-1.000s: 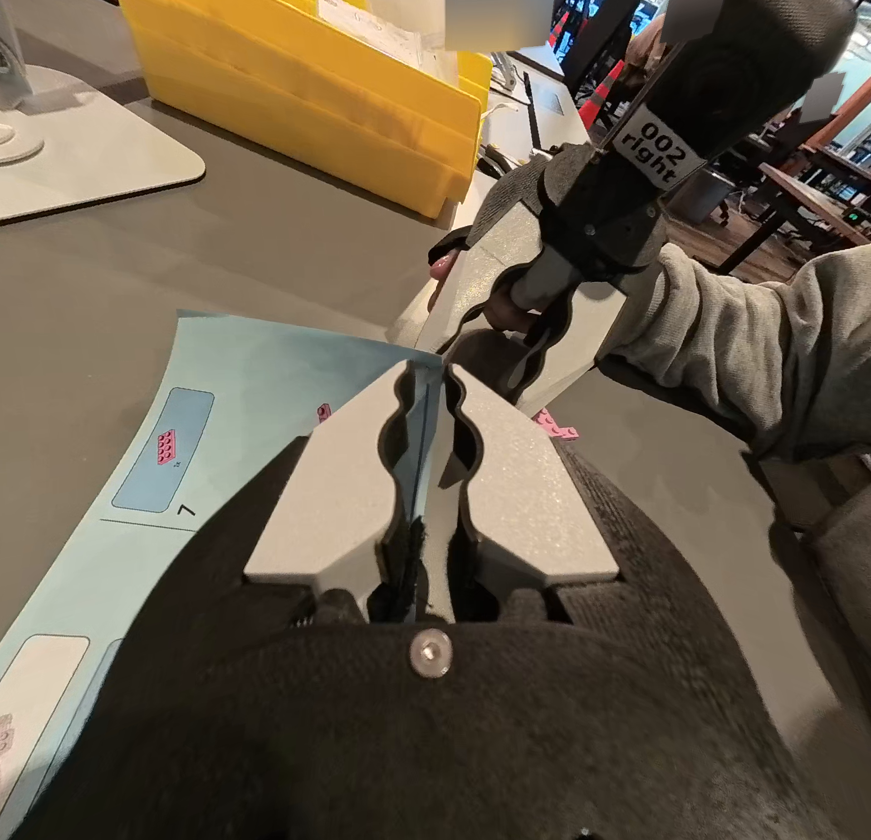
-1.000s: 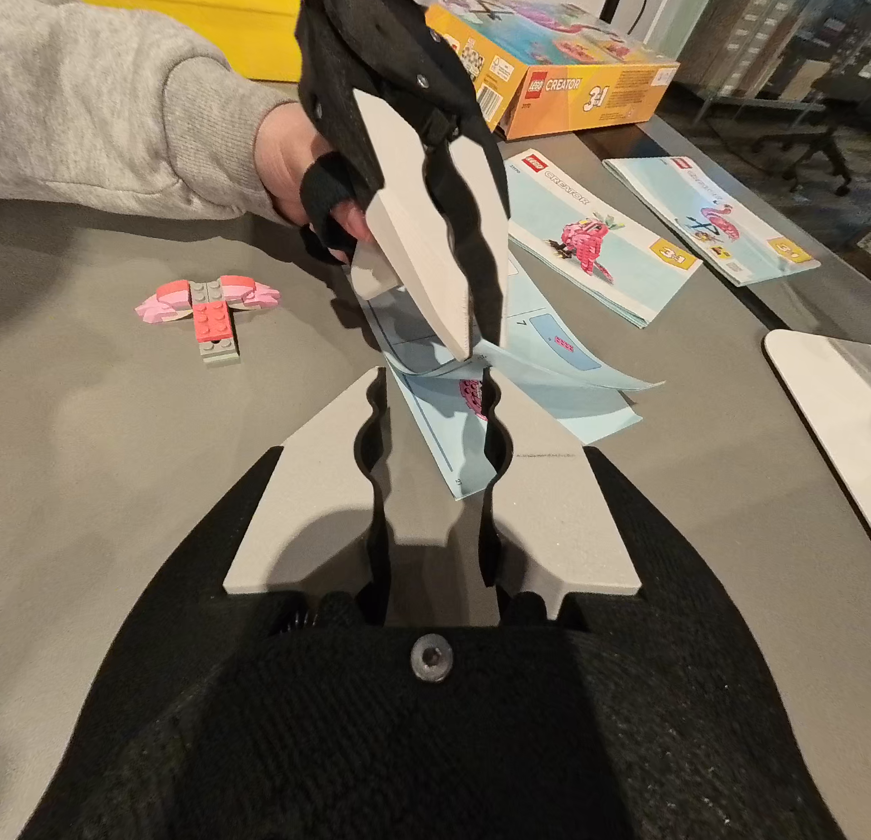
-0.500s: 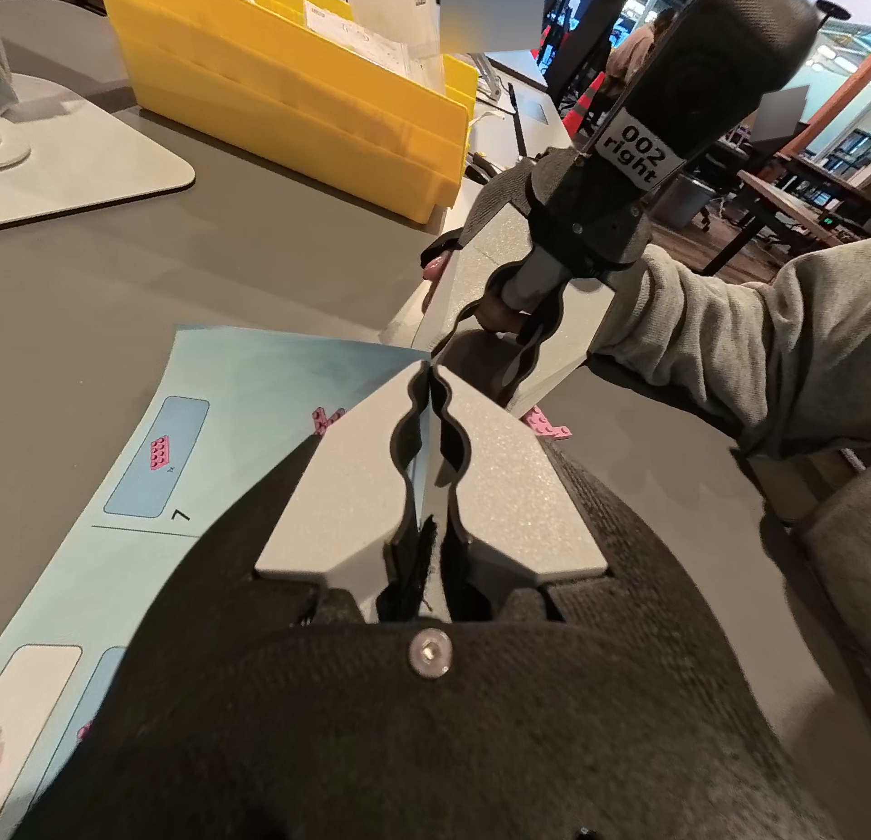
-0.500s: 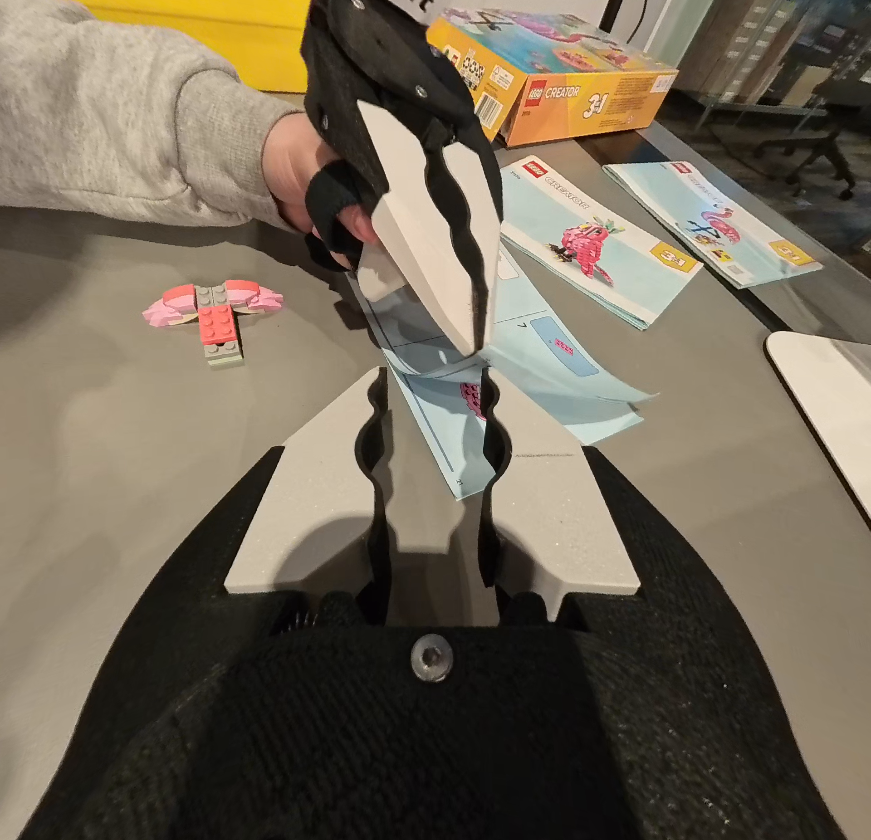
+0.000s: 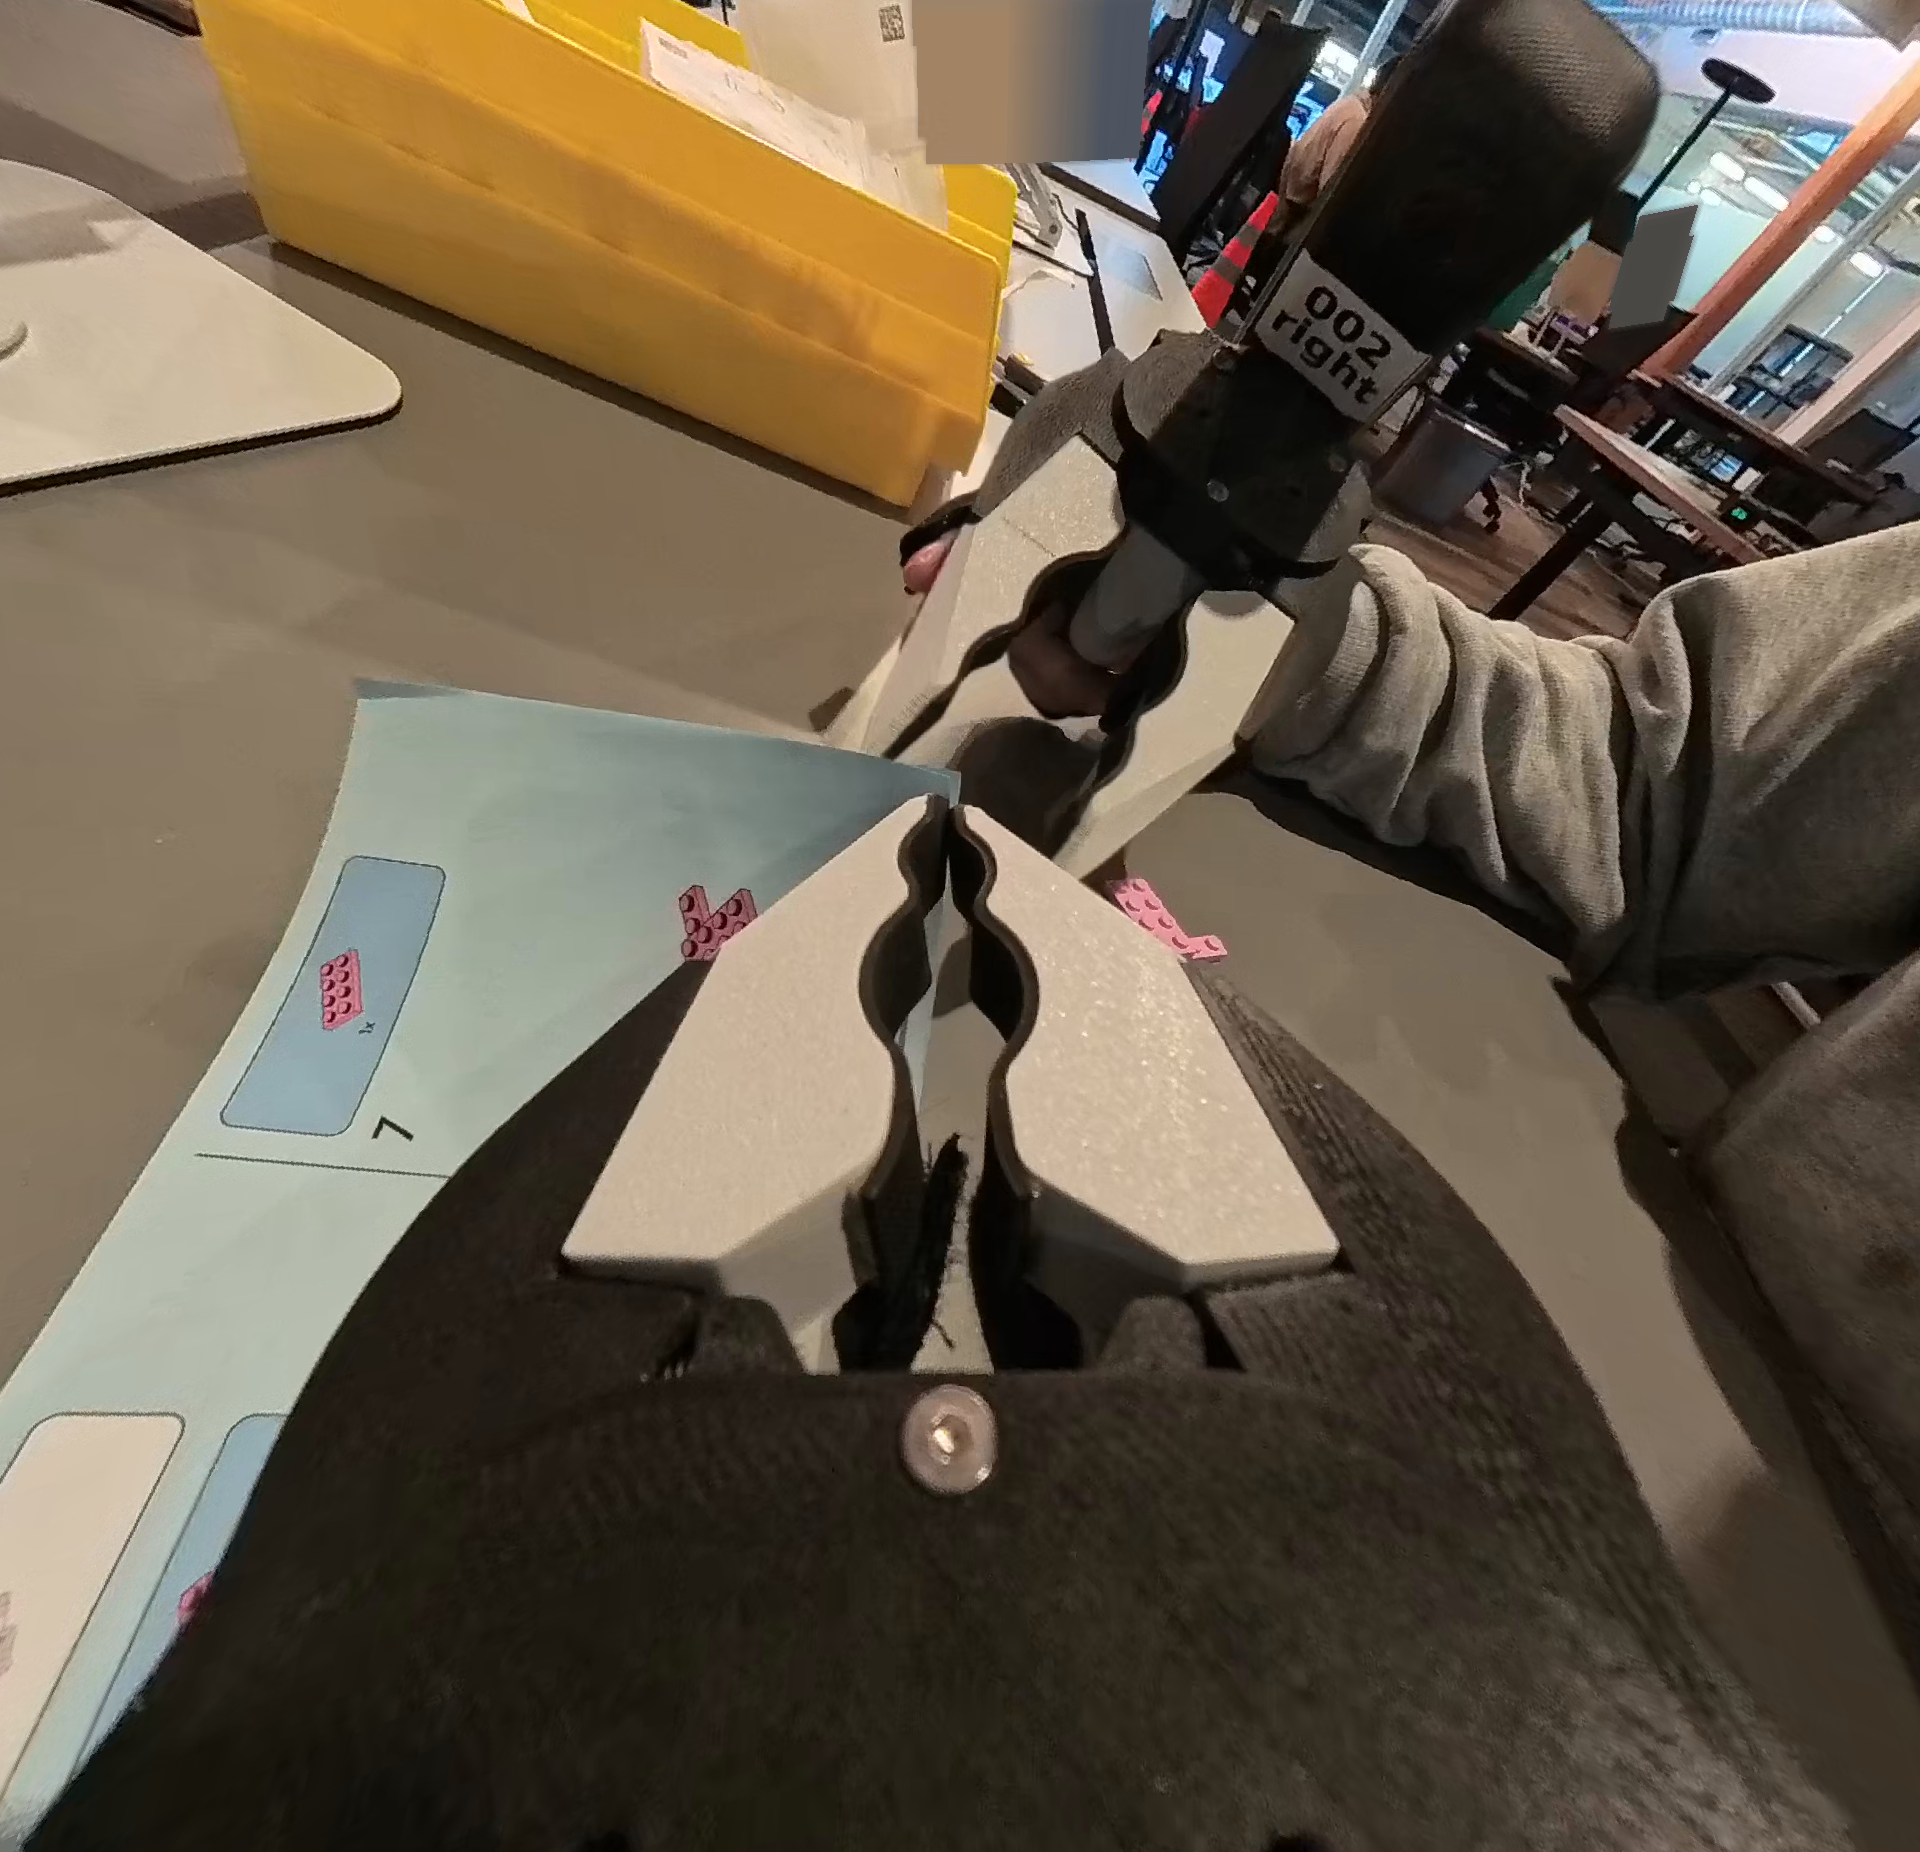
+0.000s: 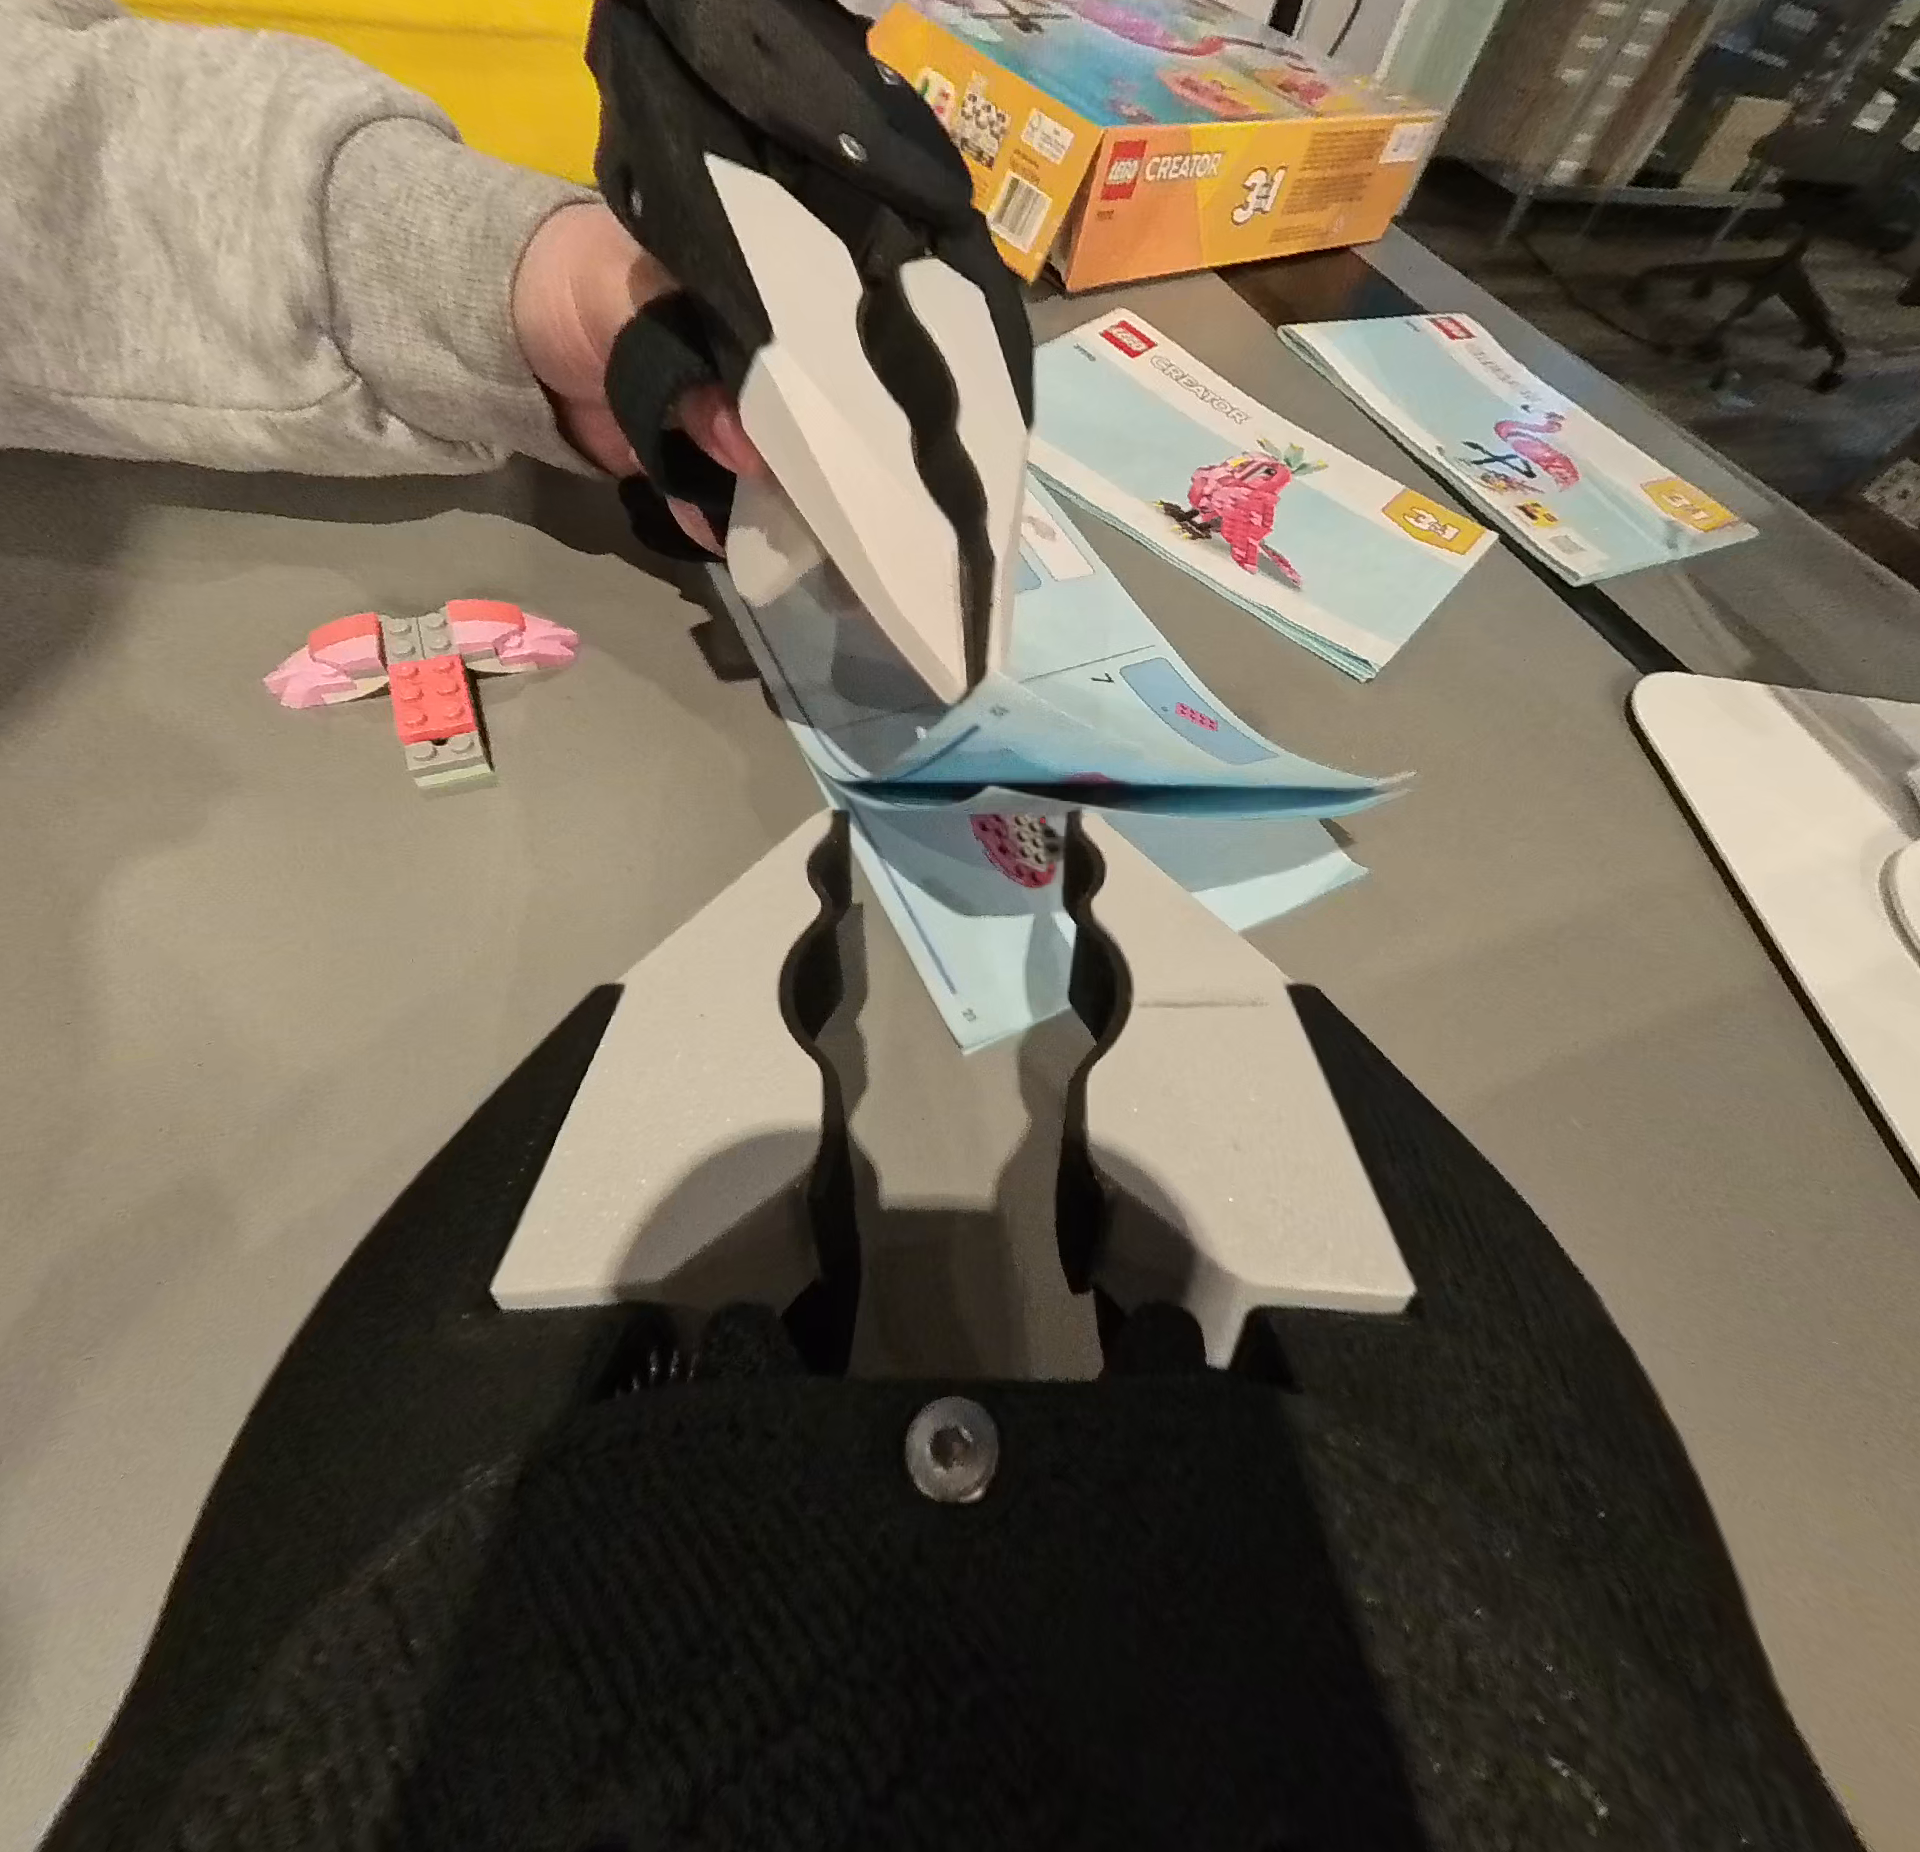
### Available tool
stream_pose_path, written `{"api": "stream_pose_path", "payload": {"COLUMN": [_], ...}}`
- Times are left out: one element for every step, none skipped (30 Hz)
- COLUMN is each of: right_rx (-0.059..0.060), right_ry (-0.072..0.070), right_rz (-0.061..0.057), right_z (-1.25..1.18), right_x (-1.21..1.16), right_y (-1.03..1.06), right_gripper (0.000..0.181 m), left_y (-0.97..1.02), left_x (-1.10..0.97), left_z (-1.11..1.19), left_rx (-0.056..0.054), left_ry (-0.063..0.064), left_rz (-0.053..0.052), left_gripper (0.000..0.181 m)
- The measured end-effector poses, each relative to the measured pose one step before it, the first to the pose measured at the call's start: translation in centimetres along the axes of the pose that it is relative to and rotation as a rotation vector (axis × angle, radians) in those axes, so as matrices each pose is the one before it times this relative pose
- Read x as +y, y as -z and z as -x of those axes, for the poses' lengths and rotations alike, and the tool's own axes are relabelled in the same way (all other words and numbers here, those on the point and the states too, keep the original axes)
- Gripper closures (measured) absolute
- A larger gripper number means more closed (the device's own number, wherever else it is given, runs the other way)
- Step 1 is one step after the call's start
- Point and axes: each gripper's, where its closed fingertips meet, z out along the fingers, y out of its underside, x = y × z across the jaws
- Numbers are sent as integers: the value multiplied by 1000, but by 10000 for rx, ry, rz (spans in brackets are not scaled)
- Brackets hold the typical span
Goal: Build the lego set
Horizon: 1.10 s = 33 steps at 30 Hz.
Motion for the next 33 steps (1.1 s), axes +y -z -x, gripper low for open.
{"api": "stream_pose_path", "payload": {"right_rx": [201, 269, 305, 264, 171, -71, -246, -396, -480, -419, -318, -201, -189, -156, -47, 19, 27, 42, 10, 35, 51, 46, 98, 66, 107, 136, 109, 78, 221, 296, 198, 32, -174], "right_ry": [39, 66, 79, 108, 99, -22, -169, -199, -178, -133, -70, -11, 24, 34, 83, 111, 62, -27, -68, -69, -71, -65, -89, -99, -87, -78, -95, -92, 24, 156, 149, 132, 66], "right_rz": [87, 104, 121, 97, 12, -37, -30, -67, -115, -97, -3, 77, 117, 111, 157, 35, -14, 36, 100, 86, 49, 10, -8, 21, 57, 70, 90, 48, -54, -145, -162, -223, -198], "right_z": [-372, -484, -539, -471, -344, -13, 212, 496, 704, 698, 573, 415, 413, 354, 161, 82, 50, -51, -50, -107, -127, -114, -207, -175, -252, -323, -316, -239, -398, -427, -241, 54, 403], "right_x": [132, 142, 146, 154, 98, 54, 49, -20, -119, -122, -18, 81, 142, 136, 123, -45, -91, 13, 127, 102, 70, 20, 10, 77, 165, 196, 245, 172, -39, -251, -394, -544, -504], "right_y": [166, 227, 269, 302, 290, 203, 74, -53, -161, -277, -348, -392, -387, -354, -267, -172, -124, -93, -101, -77, -43, 5, 34, 81, 113, 144, 145, 154, 203, 269, 289, 237, 127], "right_gripper": [140, 139, 137, 136, 136, 136, 134, 133, 132, 131, 129, 126, 125, 123, 123, 122, 123, 123, 123, 122, 122, 122, 121, 121, 120, 120, 120, 119, 119, 119, 120, 122, 123], "left_y": [88, 91, 72, 65, 61, 42, 5, 1, -12, -17, -23, -26, -19, -20, -2, -5, 3, 5, -10, -4, 1, 25, 38, 62, 84, 74, 69, 44, 22, 10, 13, 20, -3], "left_x": [-63, -56, -46, -40, -42, -64, -4, 13, 32, 44, 37, 40, 50, 34, 24, 28, 49, 46, 50, 49, 36, 22, 36, 0, -42, -65, -69, -24, 17, 25, 6, -11, -4], "left_z": [22, 29, 17, 17, 51, 65, 17, -6, 13, 4, -33, -19, -6, 19, 16, 21, 35, 15, 43, 43, 24, 32, 91, 101, 90, 31, 35, 15, 43, 41, -6, -17, -22], "left_rx": [0, -1, -6, 1, -25, -36, 2, 14, 0, 9, 33, 20, 14, 9, 11, 9, 5, 0, -20, -25, -20, -36, -66, -67, -54, -7, -6, 9, -16, -14, 0, 8, 9], "left_ry": [15, 8, 9, 10, 9, 3, 18, 15, 4, 14, 29, 30, 36, 59, 57, 35, 33, 23, 8, -2, -26, -39, -43, -50, -26, 6, 8, 21, 12, -7, -6, -4, -1], "left_rz": [-35, -30, -23, -21, -32, -48, -12, 10, 16, 22, 20, 12, 14, 12, -1, -1, 17, 21, 23, 35, 32, 24, 38, 22, -11, -27, -46, -16, 9, 15, 7, 2, 3], "left_gripper": [181, 181, 181, 181, 181, 181, 181, 181, 181, 181, 181, 181, 181, 181, 181, 181, 181, 181, 181, 181, 181, 181, 181, 181, 181, 181, 181, 181, 181, 181, 181, 181, 181]}}
